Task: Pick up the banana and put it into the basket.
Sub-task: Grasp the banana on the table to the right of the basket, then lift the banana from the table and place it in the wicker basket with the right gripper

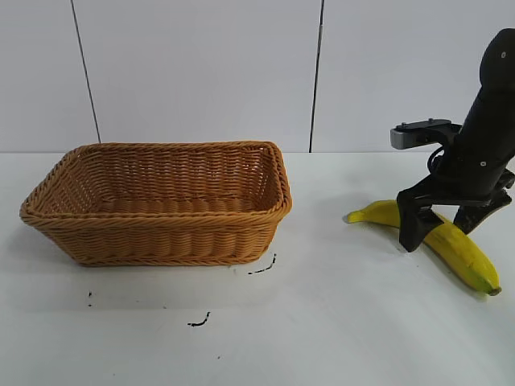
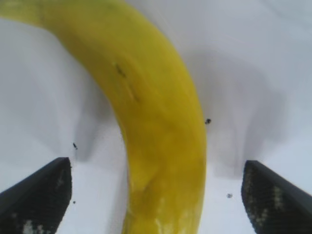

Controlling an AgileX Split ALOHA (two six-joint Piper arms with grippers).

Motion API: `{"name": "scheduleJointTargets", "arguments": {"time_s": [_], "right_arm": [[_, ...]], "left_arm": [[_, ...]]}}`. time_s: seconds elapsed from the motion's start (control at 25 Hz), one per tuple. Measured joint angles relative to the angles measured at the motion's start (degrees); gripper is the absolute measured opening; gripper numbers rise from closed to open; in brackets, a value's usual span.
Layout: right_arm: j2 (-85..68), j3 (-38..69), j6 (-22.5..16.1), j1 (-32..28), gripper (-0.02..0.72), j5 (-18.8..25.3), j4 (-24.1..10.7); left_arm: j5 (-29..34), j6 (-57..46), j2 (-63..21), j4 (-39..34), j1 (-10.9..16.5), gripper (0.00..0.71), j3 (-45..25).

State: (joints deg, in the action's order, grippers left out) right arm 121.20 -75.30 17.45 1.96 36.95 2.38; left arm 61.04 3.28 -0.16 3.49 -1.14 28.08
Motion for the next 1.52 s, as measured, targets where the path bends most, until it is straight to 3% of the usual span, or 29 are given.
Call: {"name": "scheduleJointTargets", "arguments": {"time_s": [0.24,0.36,0.56,0.6,0.68,0.84,1.28,1.4,1.52], "right_arm": [[-0.1,-1.1,-0.1,0.0,0.321,2.0,-0.4],[-1.9,-3.9,-0.1,0.0,0.321,7.5,-0.4],[-6.4,-11.7,-0.2,0.0,0.321,20.3,0.8],[-6.4,-11.7,-0.2,0.0,0.321,20.3,0.8],[-7.2,-15.1,-0.2,0.5,0.321,25.5,1.9],[-7.2,-21.1,-0.2,3.4,0.321,30.9,1.8],[2.7,-45.5,-0.7,18.3,0.321,32.6,1.2],[7.6,-52.5,2.4,22.8,0.321,32.7,0.7],[11.2,-57.8,8.0,26.8,0.321,32.7,0.2]], "left_arm": [[0.0,0.0,0.0,0.0,0.0,0.695,0.0],[0.0,0.0,0.0,0.0,0.0,0.695,0.0],[0.0,0.0,0.0,0.0,0.0,0.695,0.0],[0.0,0.0,0.0,0.0,0.0,0.695,0.0],[0.0,0.0,0.0,0.0,0.0,0.695,0.0],[0.0,0.0,0.0,0.0,0.0,0.695,0.0],[0.0,0.0,0.0,0.0,0.0,0.695,0.0],[0.0,0.0,0.0,0.0,0.0,0.695,0.0],[0.0,0.0,0.0,0.0,0.0,0.695,0.0]]}}
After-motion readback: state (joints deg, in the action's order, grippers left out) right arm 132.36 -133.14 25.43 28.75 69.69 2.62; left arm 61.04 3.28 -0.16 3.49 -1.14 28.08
